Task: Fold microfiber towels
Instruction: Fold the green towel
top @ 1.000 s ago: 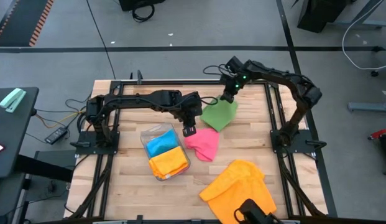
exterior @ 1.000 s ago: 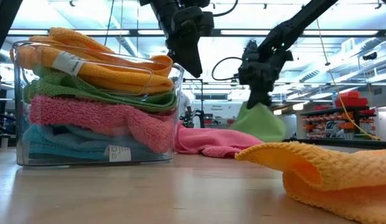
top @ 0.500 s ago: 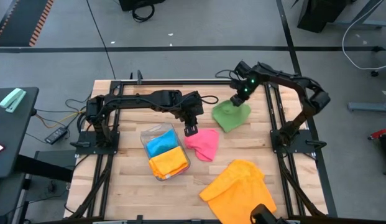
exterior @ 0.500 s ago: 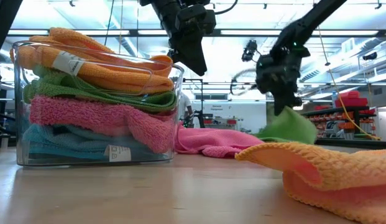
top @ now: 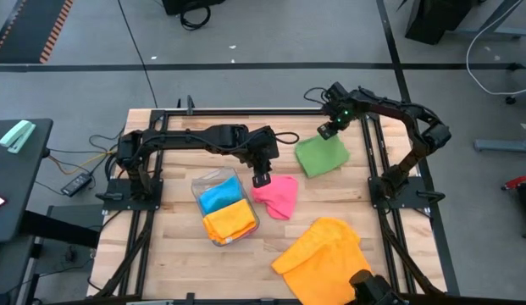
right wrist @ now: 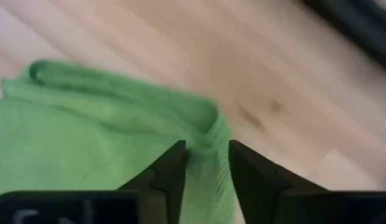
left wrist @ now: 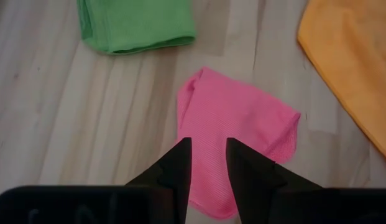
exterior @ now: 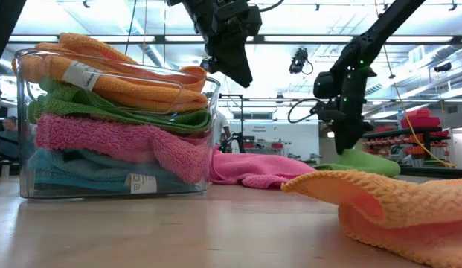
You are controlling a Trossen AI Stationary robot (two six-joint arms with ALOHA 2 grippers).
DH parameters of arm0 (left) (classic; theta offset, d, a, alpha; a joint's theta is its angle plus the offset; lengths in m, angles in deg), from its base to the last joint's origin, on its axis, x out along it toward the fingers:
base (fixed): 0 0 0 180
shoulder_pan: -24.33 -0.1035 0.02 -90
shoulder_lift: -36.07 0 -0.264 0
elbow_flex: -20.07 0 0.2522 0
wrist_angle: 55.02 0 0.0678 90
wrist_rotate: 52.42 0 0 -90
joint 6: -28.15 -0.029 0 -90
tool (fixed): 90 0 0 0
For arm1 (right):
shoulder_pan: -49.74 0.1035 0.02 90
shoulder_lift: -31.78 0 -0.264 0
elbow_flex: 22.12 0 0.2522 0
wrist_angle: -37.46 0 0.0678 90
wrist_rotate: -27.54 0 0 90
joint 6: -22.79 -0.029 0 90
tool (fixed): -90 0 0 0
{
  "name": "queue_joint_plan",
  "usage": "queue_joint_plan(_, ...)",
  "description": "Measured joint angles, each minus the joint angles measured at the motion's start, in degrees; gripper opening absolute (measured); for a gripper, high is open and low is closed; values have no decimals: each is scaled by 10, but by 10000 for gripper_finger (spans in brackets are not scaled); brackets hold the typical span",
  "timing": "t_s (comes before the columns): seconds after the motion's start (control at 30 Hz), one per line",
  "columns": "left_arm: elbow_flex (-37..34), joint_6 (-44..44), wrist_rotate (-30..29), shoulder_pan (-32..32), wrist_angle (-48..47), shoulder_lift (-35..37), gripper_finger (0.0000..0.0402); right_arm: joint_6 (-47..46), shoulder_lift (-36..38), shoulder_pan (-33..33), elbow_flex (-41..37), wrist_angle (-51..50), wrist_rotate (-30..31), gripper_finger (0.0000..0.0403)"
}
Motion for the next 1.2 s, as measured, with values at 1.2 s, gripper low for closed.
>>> queue_joint_plan(1.2, 0, -56, -1, -5, 8, 0, 107, 66, 233, 316, -274, 289, 30, 195)
